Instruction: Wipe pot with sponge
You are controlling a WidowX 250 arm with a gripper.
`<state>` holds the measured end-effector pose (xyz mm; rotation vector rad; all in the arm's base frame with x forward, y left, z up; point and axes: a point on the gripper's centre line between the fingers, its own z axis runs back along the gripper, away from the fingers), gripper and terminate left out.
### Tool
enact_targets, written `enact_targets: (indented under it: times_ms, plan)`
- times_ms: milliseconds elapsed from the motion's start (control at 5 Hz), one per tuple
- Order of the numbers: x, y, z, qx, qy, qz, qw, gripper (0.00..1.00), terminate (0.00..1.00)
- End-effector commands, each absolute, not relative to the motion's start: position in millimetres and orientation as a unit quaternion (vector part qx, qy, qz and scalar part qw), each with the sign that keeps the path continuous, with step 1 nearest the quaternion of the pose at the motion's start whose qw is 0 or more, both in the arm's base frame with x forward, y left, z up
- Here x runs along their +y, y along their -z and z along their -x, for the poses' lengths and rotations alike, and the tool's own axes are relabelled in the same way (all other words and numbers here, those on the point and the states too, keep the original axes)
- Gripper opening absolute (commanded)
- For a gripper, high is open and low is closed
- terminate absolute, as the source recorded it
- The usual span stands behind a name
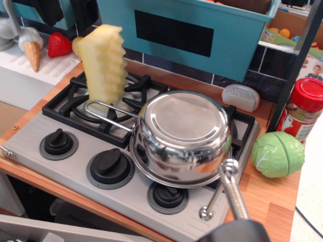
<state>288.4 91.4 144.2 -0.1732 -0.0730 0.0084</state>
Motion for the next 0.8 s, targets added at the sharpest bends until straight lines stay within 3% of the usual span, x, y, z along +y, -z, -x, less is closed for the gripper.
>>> enact_targets:
  times_ms: [0, 400, 600]
  plan:
    - [85.9, -130.9, -298.8, -0.044, 0.024, 0.086, 0.995, 1.0, 0.0]
    - [76.7, -119.9, -303.4, -0.052, -0.013, 0.141, 0.989, 1.0, 0.0]
    - [77.6, -111.9, -305.3, -0.054, -0.024, 0.136, 0.989, 1.0, 0.0]
